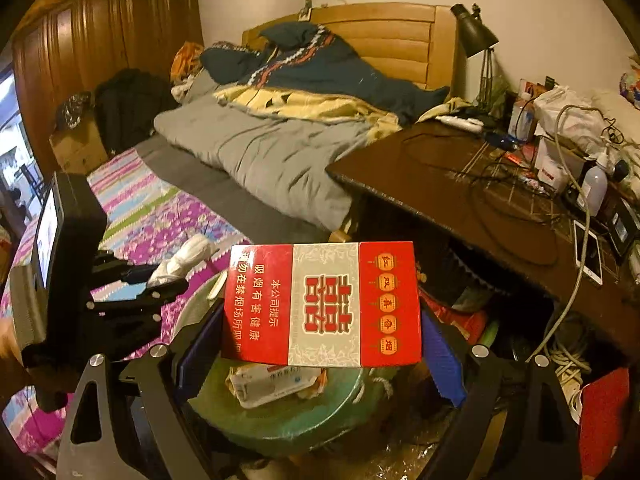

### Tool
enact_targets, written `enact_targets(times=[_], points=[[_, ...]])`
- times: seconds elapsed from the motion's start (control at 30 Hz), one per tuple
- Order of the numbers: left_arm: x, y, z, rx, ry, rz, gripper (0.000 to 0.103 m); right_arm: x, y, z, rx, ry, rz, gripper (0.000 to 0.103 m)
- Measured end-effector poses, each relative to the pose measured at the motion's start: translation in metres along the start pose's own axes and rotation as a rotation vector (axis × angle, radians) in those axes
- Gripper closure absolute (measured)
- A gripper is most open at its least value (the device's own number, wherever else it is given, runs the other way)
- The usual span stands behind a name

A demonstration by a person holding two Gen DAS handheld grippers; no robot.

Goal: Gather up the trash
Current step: 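Carry the tissue bundle and red box to the green bin and release both, then move both open tools back over the bed toward the wrapper and sponge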

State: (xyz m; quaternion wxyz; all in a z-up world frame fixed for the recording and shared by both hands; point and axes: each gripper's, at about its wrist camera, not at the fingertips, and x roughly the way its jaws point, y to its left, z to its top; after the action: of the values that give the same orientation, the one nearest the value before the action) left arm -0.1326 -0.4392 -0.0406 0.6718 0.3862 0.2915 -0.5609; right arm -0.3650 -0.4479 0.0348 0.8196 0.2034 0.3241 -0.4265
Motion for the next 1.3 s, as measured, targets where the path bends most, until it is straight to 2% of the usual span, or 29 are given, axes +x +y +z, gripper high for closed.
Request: enact_targets(times=[0.13,0.33,0.4,0.43,0.5,0.53,0.63,0.77,1.3], points=[[0.006,0.001,-0.005,0.003,0.030,-0.038,0.079,0.010,0.006,-0.005,-0.025,0.043,0.003,0.014],[0.014,-0.002,-0.008,0.014,0.058,-0.068,0.079,0.017,0.013,-0.006,-0.060,0.057,0.011,0.014],[0.016,-0.004,-0.008,0.030,0.068,-0.108,0.076,0.020,0.016,-0.004,-0.079,0.062,0.039,0.013],[0.018,-0.005,-0.007,0.036,0.076,-0.109,0.070,0.021,0.016,-0.003,-0.083,0.061,0.039,0.010],[0.019,-0.006,-0.006,0.044,0.076,-0.089,0.030,0.023,0.017,0.000,-0.084,0.052,0.041,0.006],[0.018,-0.005,-0.006,0.040,0.065,-0.080,0.025,0.023,0.016,0.002,-0.073,0.046,0.047,0.006],[0.016,-0.001,-0.008,0.021,0.060,-0.101,0.025,0.022,0.008,0.006,-0.020,0.034,0.061,0.006],[0.016,0.001,-0.008,0.007,0.060,-0.092,0.025,0.020,-0.002,0.007,0.012,0.023,0.047,0.006],[0.012,0.006,-0.019,-0.010,0.048,-0.029,0.025,0.022,0.007,-0.002,-0.010,0.014,0.040,0.006]])
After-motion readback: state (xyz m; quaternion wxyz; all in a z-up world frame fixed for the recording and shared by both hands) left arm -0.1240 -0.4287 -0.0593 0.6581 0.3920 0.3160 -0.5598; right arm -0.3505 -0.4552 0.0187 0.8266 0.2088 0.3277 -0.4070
